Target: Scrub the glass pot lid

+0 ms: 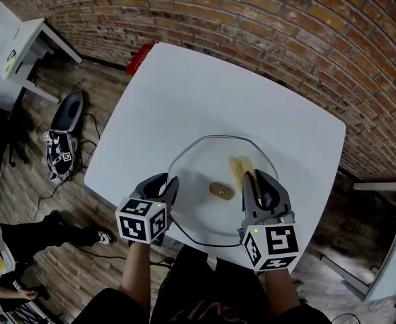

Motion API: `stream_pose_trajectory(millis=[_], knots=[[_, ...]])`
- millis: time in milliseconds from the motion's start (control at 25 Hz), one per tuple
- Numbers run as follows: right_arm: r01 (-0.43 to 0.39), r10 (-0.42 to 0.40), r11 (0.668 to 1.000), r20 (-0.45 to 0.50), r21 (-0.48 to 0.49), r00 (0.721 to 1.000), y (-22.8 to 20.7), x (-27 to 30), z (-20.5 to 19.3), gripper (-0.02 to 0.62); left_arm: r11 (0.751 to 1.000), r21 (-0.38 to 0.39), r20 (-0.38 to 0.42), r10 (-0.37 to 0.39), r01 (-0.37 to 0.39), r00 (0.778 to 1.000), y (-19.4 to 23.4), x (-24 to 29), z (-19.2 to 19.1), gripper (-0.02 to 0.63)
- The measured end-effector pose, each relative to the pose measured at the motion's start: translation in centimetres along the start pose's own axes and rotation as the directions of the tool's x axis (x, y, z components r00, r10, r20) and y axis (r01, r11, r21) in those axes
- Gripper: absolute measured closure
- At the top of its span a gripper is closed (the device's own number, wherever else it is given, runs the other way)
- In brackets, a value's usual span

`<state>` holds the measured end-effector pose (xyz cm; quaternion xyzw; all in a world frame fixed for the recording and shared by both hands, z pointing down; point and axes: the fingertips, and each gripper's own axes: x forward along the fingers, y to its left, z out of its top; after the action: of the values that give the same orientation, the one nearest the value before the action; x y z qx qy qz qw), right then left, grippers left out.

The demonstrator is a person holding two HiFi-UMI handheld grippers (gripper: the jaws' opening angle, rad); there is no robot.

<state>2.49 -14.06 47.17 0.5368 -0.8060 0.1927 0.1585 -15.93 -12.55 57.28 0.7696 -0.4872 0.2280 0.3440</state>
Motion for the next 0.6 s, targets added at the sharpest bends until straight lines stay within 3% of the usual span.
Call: stream_pose_trajectory(millis=[280, 600], knots=[[-0.040, 0.040, 0.999, -0.001, -0.002, 0.999, 2.2, 1.0, 0.5, 0.538, 1.000, 0.003, 0.001, -0.007, 0.007, 1.000, 0.2, -0.3, -0.2, 0.497], [-0.197, 0.198, 0.980, -0.034, 0.018, 0.980, 9.7, 5.1, 0.1, 0.538, 1.000, 0.004, 0.005, -0.011, 0.011, 1.000, 0.2, -0.2, -0.1, 0.497]])
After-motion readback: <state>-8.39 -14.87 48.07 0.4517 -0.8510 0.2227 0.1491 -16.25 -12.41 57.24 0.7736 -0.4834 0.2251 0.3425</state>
